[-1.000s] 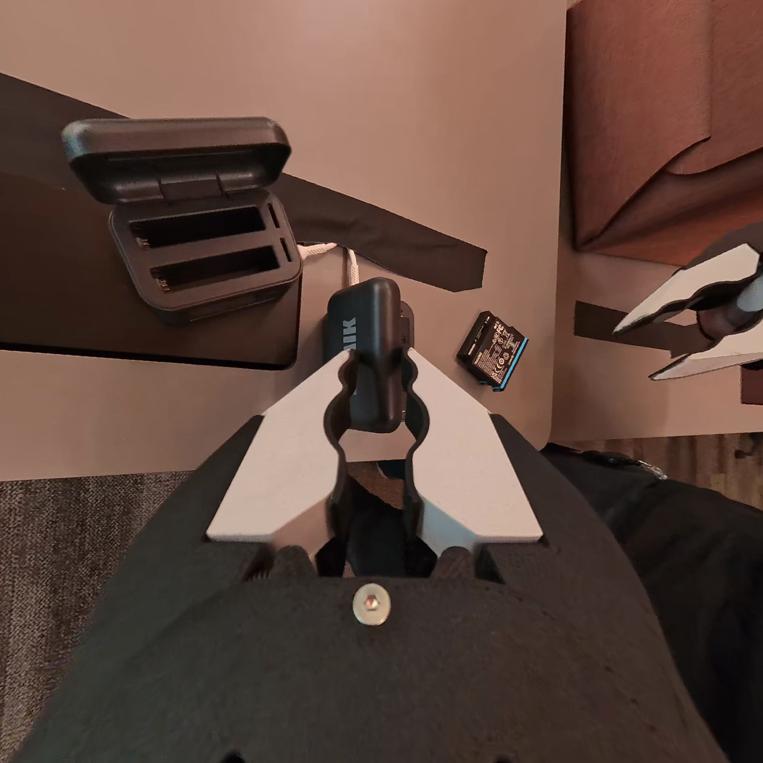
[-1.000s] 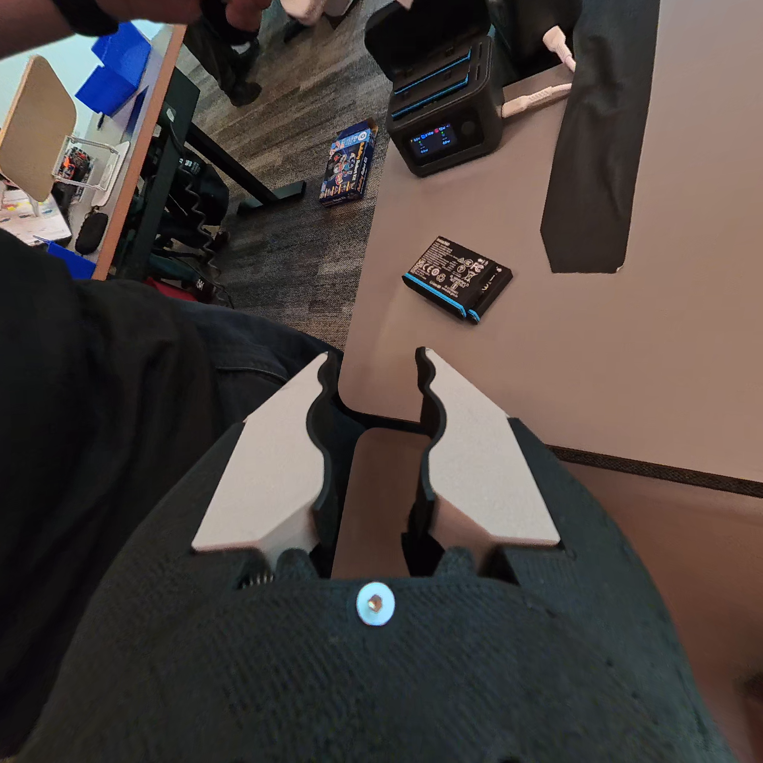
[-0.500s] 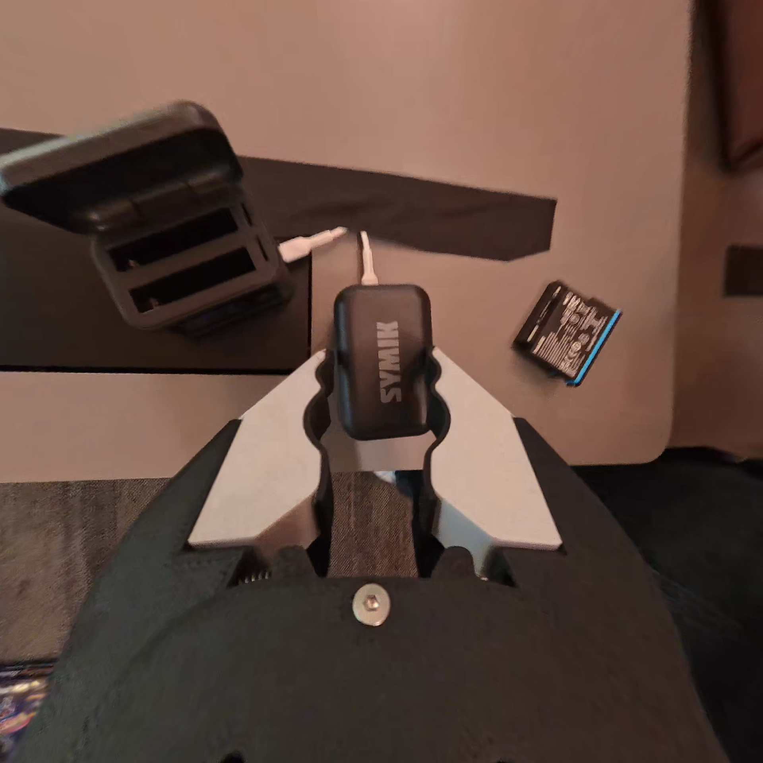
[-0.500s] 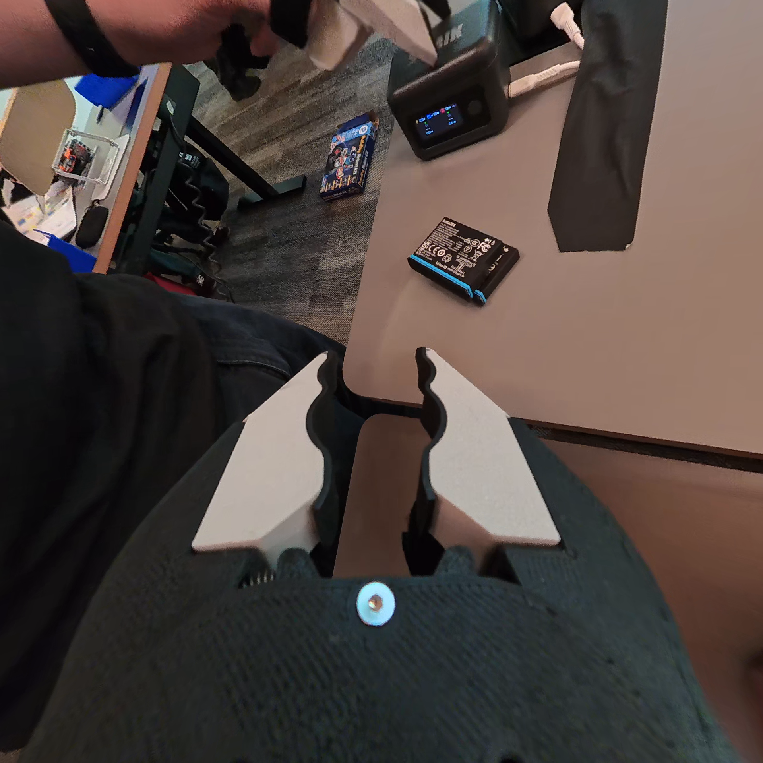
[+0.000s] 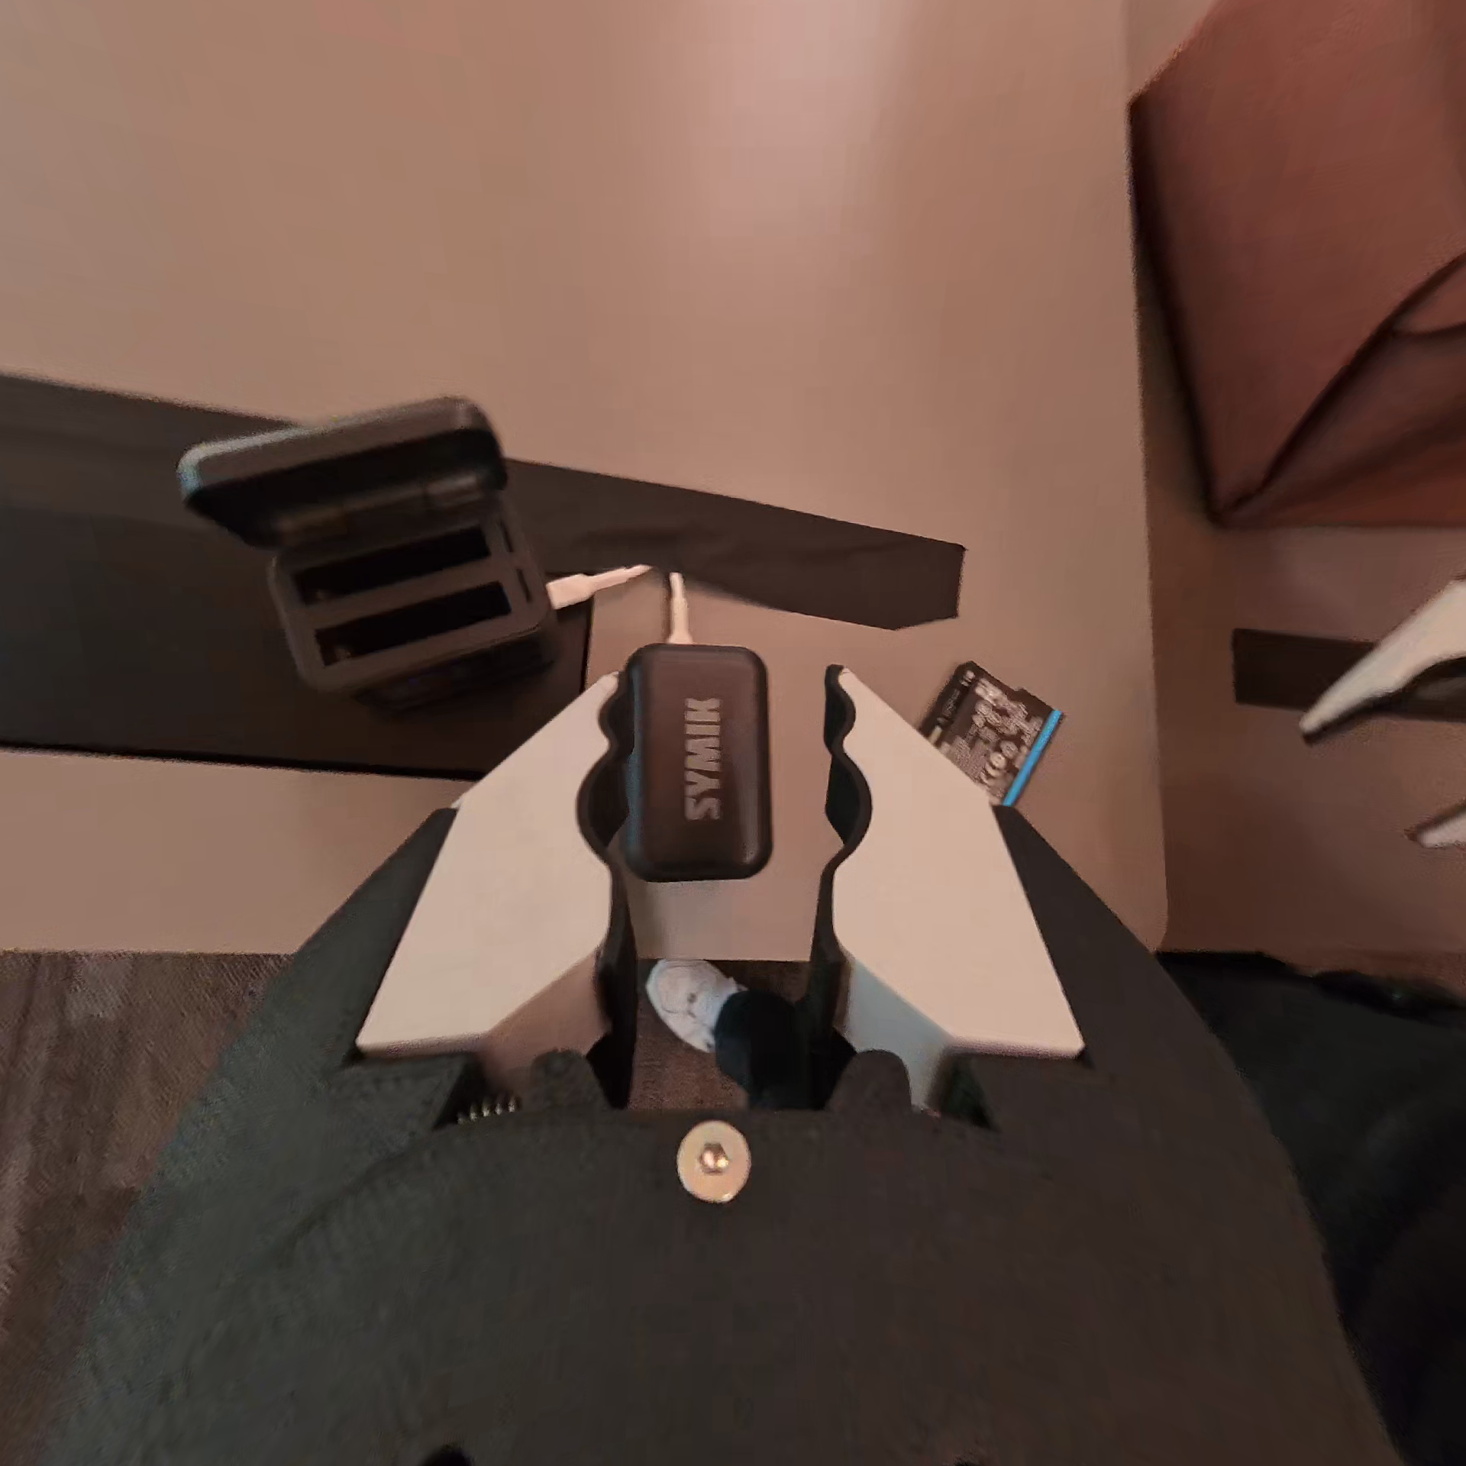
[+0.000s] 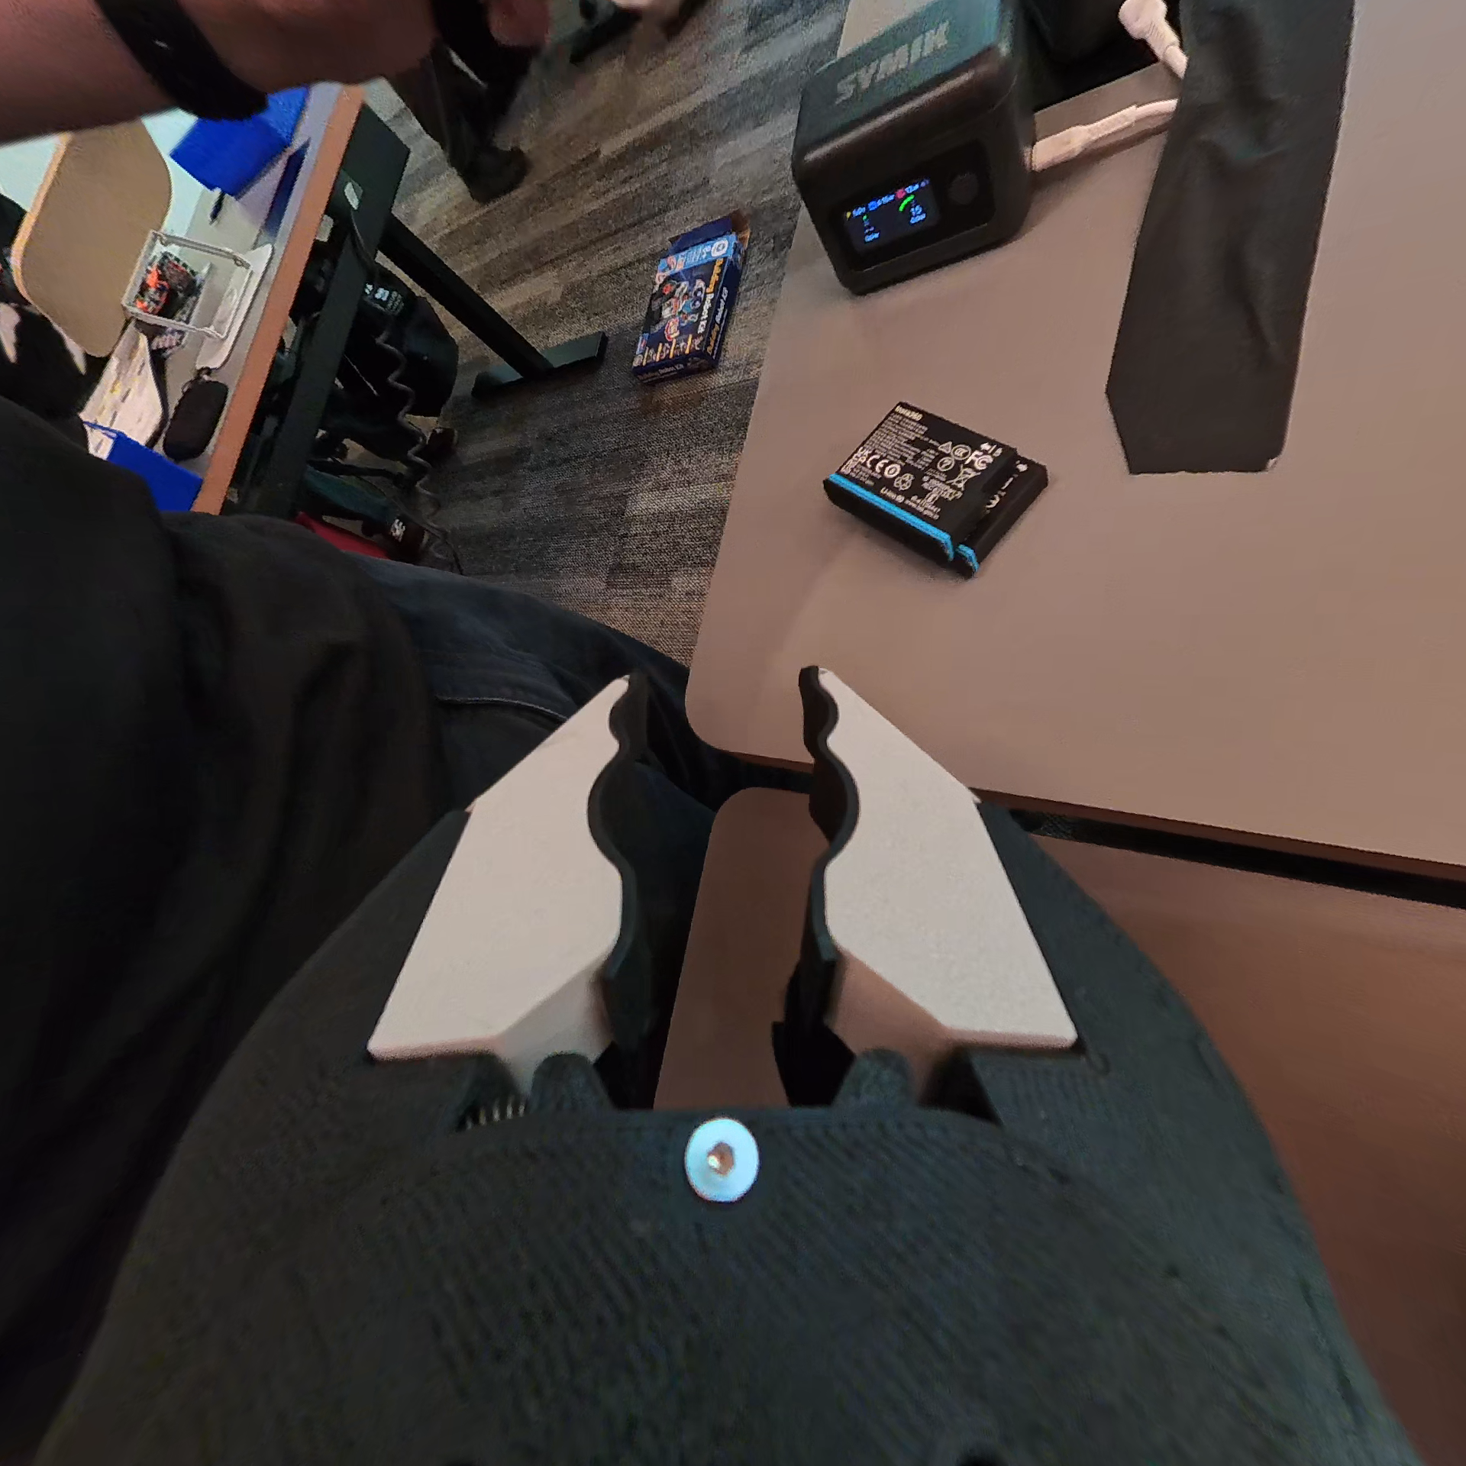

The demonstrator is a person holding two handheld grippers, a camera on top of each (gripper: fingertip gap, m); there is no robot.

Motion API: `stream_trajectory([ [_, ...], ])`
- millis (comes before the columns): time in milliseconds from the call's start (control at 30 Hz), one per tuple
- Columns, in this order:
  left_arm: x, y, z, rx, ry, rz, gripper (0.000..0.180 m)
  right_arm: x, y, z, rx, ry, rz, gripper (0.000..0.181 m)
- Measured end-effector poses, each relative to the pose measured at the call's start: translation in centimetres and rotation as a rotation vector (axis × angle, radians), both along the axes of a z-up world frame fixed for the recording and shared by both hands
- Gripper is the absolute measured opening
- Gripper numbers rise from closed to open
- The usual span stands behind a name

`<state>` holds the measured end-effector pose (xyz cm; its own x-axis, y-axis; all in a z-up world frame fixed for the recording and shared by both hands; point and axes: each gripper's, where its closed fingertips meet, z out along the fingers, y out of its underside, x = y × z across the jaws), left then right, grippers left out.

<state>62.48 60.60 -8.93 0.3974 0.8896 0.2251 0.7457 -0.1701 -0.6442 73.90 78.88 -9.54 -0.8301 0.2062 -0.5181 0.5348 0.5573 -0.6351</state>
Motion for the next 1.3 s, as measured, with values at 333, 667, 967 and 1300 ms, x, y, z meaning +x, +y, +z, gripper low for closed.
stream_trajectory([
  [333,2.6,3.1,-1.8,-0.696,0.175,-0.374,0.039,-4.2,0.2,-1.6,0.2,0.323,-0.142,0.04],
  [667,1.0,5.0,-1.6,-0.67,0.184,-0.337,0.04,-5.1,-0.6,-1.3,0.238,0.338,-0.155,0.041],
  [967,4.6,9.2,-3.6,-0.299,-0.018,-0.49,0.054,-5.7,-0.6,-1.9,0.281,0.314,-0.225,0.041],
  [1300,6.8,10.6,-8.8,-0.276,-0.132,-0.697,0.047,-4.3,-0.2,-2.7,0.317,0.213,-0.415,0.041],
])
